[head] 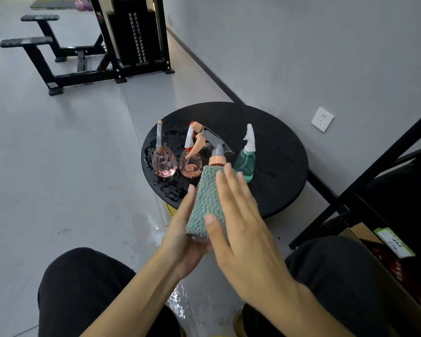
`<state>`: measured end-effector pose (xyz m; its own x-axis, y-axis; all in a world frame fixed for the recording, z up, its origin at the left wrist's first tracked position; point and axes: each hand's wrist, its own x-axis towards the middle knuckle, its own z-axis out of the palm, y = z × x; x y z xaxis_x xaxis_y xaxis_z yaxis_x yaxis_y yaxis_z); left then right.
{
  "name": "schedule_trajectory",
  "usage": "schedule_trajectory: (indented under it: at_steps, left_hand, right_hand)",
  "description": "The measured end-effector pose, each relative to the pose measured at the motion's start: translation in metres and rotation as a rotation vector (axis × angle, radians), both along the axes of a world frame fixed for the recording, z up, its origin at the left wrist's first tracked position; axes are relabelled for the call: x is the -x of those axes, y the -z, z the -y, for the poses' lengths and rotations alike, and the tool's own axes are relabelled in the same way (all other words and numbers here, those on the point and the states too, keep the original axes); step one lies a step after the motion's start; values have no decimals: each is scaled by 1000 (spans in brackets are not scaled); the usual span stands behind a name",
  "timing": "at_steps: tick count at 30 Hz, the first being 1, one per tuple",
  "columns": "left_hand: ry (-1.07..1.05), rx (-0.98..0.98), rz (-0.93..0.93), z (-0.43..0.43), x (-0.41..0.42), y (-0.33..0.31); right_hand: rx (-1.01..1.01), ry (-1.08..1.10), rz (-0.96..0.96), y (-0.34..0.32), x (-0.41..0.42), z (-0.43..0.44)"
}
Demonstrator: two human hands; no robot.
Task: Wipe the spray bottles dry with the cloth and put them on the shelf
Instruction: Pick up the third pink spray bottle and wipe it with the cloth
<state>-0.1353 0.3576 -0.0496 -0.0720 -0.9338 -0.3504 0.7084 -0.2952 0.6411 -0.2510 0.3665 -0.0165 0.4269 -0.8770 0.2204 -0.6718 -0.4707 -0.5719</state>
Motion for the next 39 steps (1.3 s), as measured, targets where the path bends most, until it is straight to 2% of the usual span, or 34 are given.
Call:
schedule_trajectory:
  at_steps: [5,13,20,30,35,39]
  left_hand:
    - [41,-38,60,-4,9,1]
    - [-37,-34,-37,-1,2,0]
    - [46,-44,93,-6,12,1]
    - [-60,-40,18,2,-1,3]
    - [6,-52,73,-4,12,-1]
    - [-4,-44,54,-6,12,2]
  right_hand:
    - [-46,59,5,-12,-4,30]
    - [88,21,-49,7,-3,-21]
    - [-50,47,96,-7,-1,36]
    - [41,-41,-33,6,-2,-16]
    - [-55,38,131,-3,-3,27]
    - [-7,25,101,-1,-4,25]
